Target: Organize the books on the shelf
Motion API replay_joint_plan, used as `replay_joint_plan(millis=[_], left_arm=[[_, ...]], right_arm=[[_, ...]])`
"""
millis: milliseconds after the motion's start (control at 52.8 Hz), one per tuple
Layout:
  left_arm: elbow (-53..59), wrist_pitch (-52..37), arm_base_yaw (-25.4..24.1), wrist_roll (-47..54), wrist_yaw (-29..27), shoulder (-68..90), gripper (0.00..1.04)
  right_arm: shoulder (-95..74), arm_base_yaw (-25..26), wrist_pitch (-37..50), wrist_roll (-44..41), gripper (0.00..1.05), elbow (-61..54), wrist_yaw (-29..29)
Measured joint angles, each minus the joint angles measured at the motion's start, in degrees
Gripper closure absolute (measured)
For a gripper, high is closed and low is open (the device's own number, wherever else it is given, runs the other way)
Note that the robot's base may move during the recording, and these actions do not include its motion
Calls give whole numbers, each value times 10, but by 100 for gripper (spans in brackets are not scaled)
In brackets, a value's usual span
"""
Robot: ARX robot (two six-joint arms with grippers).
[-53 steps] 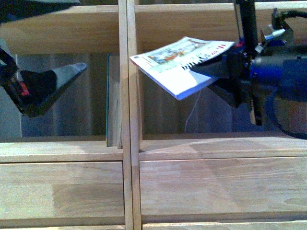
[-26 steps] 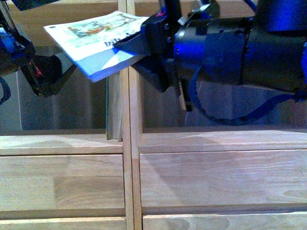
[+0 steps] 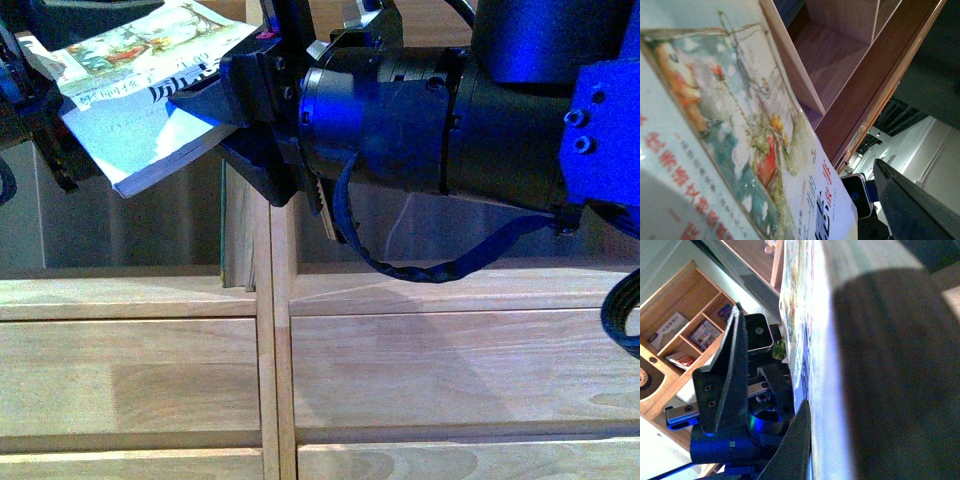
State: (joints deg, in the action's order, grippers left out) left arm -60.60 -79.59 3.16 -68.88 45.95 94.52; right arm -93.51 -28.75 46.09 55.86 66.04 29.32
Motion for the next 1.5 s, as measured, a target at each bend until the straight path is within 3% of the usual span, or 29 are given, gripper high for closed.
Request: replay_joint_plan(millis=[114,303,587,719,871,1003,1231,1325,1496], left_arm=[[0,0,0,-12,-5,0,64],[0,-1,-4,-26,-8,0,81],[3,49,-45,21,-52,-28,86],[3,146,-84,108,-68,-56,86],[-16,302,-113,291,-107,-69,86],[-57,398,-119,461,-162,-54,86],[-167,439,-109,671,-247,25,86],[-212,452,-96,708,-271,60,86],[-285,472,-57,767,-306,131,86]], right_arm=[[0,-3,1,-2,97,0,-3],[6,-9,-8,-1,73,0,-7],[26,2,-17,0,42,-6,-21],[49,39,-30,2,25,-19,-28],[100,113,-83,-44,5,-55,-32],[153,180,-121,-137,7,-96,-21],[250,287,-153,-364,7,-149,6],[275,316,-157,-430,7,-166,27],[311,351,-158,-465,7,-198,63]])
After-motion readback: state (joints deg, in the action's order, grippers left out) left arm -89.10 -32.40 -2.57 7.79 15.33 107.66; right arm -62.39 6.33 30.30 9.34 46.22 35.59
